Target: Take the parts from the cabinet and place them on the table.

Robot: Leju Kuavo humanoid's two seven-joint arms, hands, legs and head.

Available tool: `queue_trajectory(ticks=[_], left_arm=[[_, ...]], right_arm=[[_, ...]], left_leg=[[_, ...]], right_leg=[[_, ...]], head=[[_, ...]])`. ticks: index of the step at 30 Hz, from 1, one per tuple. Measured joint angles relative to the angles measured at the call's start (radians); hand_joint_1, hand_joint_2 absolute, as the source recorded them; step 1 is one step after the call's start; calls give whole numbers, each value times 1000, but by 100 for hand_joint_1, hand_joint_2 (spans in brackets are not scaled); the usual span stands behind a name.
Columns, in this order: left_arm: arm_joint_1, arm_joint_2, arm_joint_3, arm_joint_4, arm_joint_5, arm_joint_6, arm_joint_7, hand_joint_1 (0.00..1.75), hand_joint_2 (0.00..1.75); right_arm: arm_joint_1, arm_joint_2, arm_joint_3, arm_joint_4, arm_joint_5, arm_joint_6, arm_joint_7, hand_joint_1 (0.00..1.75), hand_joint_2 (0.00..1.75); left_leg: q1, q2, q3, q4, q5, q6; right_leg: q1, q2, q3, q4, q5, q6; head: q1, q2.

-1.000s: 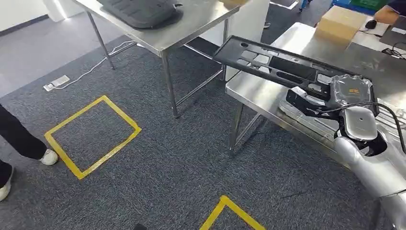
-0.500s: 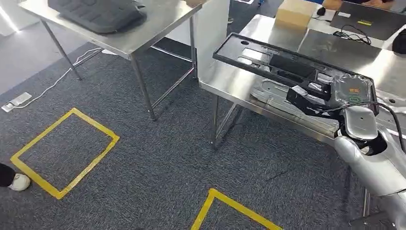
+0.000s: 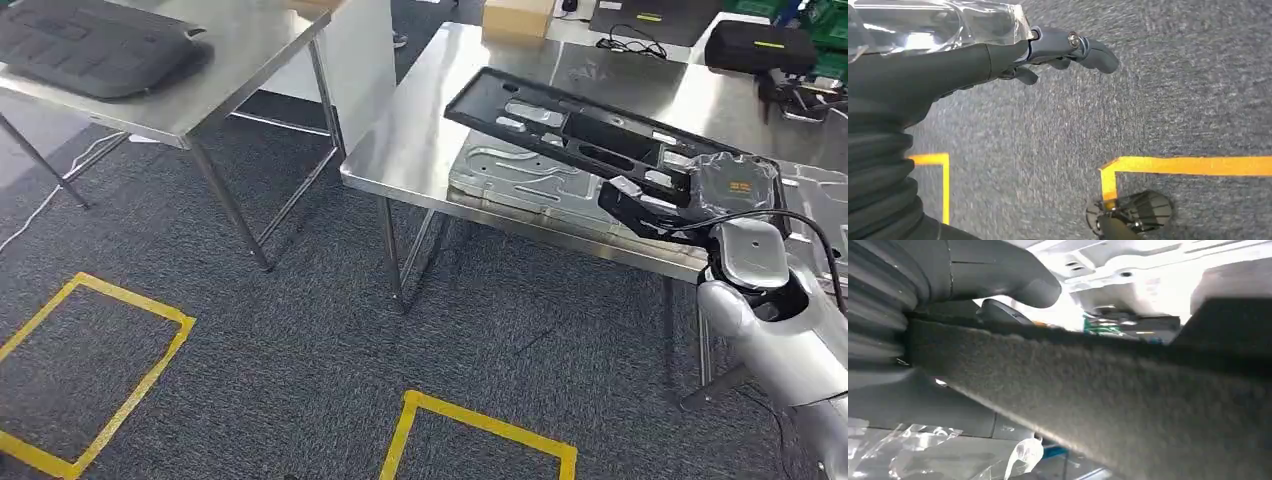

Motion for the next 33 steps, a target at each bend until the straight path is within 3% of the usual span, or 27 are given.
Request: queue_trajectory(ticks=[2,3,4,5,6,8,9,10,12,13,14,15,18,19,20,21,23,24,25,26,28,29,31,32,33], left_arm=[[0,0,0,0,0,0,0,0,175],[-2,-1,0,0,0,0,0,0,175],[-4,-2,0,0,0,0,0,0,175],[-5,-3,0,0,0,0,-2,0,175],[-5,-3,0,0,-1,0,-3,0,175],[-4,-3,0,0,-3,0,-5,0,175],[-5,-4,0,0,-3,0,-6,0,175],[-4,-4,0,0,-3,0,-7,0,175],[-7,-4,0,0,-3,0,-8,0,175],[-8,-4,0,0,-4,0,-8,0,175],[-8,-4,0,0,-5,0,-8,0,175],[-9,-5,0,0,-6,0,-8,0,175],[-10,-5,0,0,-6,1,-8,0,175],[-11,-5,0,0,-7,1,-8,0,175],[-11,-5,0,0,-9,2,-9,0,175],[-10,-5,0,0,-10,2,-11,0,175],[-6,-5,0,0,-10,2,-11,0,175],[-4,-5,0,0,-10,2,-11,0,175],[-3,-5,0,0,-10,2,-10,0,175],[-3,-5,0,0,-10,5,-7,0,175],[-5,-5,0,0,-10,19,19,0,175],[-6,-5,0,0,-10,24,28,0,175],[-7,-6,0,0,-9,29,40,0,175],[-6,-7,0,0,-9,29,47,0,175],[-5,-7,0,0,-9,29,50,0,175]], right_arm=[[0,3,0,2,0,0,0,175,175],[0,3,-1,4,0,0,1,175,175],[1,-1,-2,5,0,0,2,175,175],[0,-2,-2,5,0,0,1,175,175],[-2,-1,-2,5,0,0,1,175,175],[4,1,1,6,-2,0,2,175,175],[7,1,1,6,-2,0,2,175,175],[8,1,2,7,-2,0,2,175,175],[6,1,3,8,-2,0,2,175,175],[5,1,3,8,-2,0,3,175,175],[1,1,3,8,-2,0,4,175,175],[0,2,3,8,-3,1,5,175,175],[-3,2,3,9,-4,3,7,175,175],[-4,2,3,9,-4,3,8,175,175],[-6,2,3,9,0,3,8,175,175],[-6,3,5,9,5,3,3,175,175],[-6,8,10,9,22,3,-11,175,175],[-5,9,14,9,30,3,-20,175,175],[-5,9,19,9,36,2,-28,175,175],[-5,9,24,9,43,0,-35,175,175],[-5,11,25,8,53,-5,-49,175,175],[-5,15,25,7,56,-9,-53,175,175],[-5,17,26,6,63,-20,-64,175,175],[-4,17,26,3,63,-29,-76,175,175],[-3,18,27,-1,63,-39,-89,175,175]], left_leg=[[-8,22,0,4,1,11],[-6,35,10,-6,12,19],[1,53,13,-20,23,22],[1,62,14,-25,28,29],[-2,74,12,-25,29,30],[-6,103,10,-24,29,30],[-7,114,8,-22,29,31],[-7,128,8,-22,28,30],[-7,152,9,-22,27,29],[-8,164,10,-22,25,26],[-13,175,11,-22,23,22],[-21,187,9,-20,19,16],[-21,214,13,-21,15,5],[-19,206,8,-13,7,-2],[-15,156,-4,22,-20,-10],[-9,126,-37,97,-63,-14],[-4,107,-121,275,-139,-22],[-3,106,-148,329,-152,-23],[-2,106,-151,332,-141,-24],[-1,106,-129,283,-107,-23],[1,103,-37,90,-16,-16],[1,92,0,11,11,-9],[0,93,2,-13,12,-5],[-2,92,2,-12,12,-7],[-5,92,2,-12,12,-6]], right_leg=[[-9,23,-6,-8,9,18],[-4,37,-8,-16,17,29],[-9,9,-12,-9,12,27],[2,-44,-29,27,-19,28],[2,-76,-61,102,-62,31],[0,-98,-131,270,-133,36],[0,-99,-148,315,-142,38],[0,-100,-138,301,-128,37],[2,-113,-50,147,-56,32],[5,-140,7,47,-21,28],[16,-190,36,-19,-25,22],[20,-170,35,-18,-15,8],[21,-138,27,-14,-13,-3],[9,-132,28,-20,-7,-12],[9,-128,27,-20,-6,-16],[9,-123,25,-20,-3,-22],[9,-109,18,-19,-1,-25],[9,-104,16,-19,0,-26],[9,-99,16,-18,0,-25],[9,-94,16,-18,1,-24],[9,-85,16,-15,3,-21],[9,-83,15,-15,3,-20],[17,-78,7,-9,1,-8],[16,-78,8,-8,-4,-18],[15,-78,9,-9,-2,-16]], head=[[0,0],[0,0],[0,0],[2,0],[1,0],[1,0],[1,0],[1,0],[1,0],[1,0],[1,0],[1,0],[0,0],[1,0],[0,0],[0,0],[0,0],[0,0],[0,0],[0,0],[0,0],[0,0],[0,0],[0,0],[0,0]])
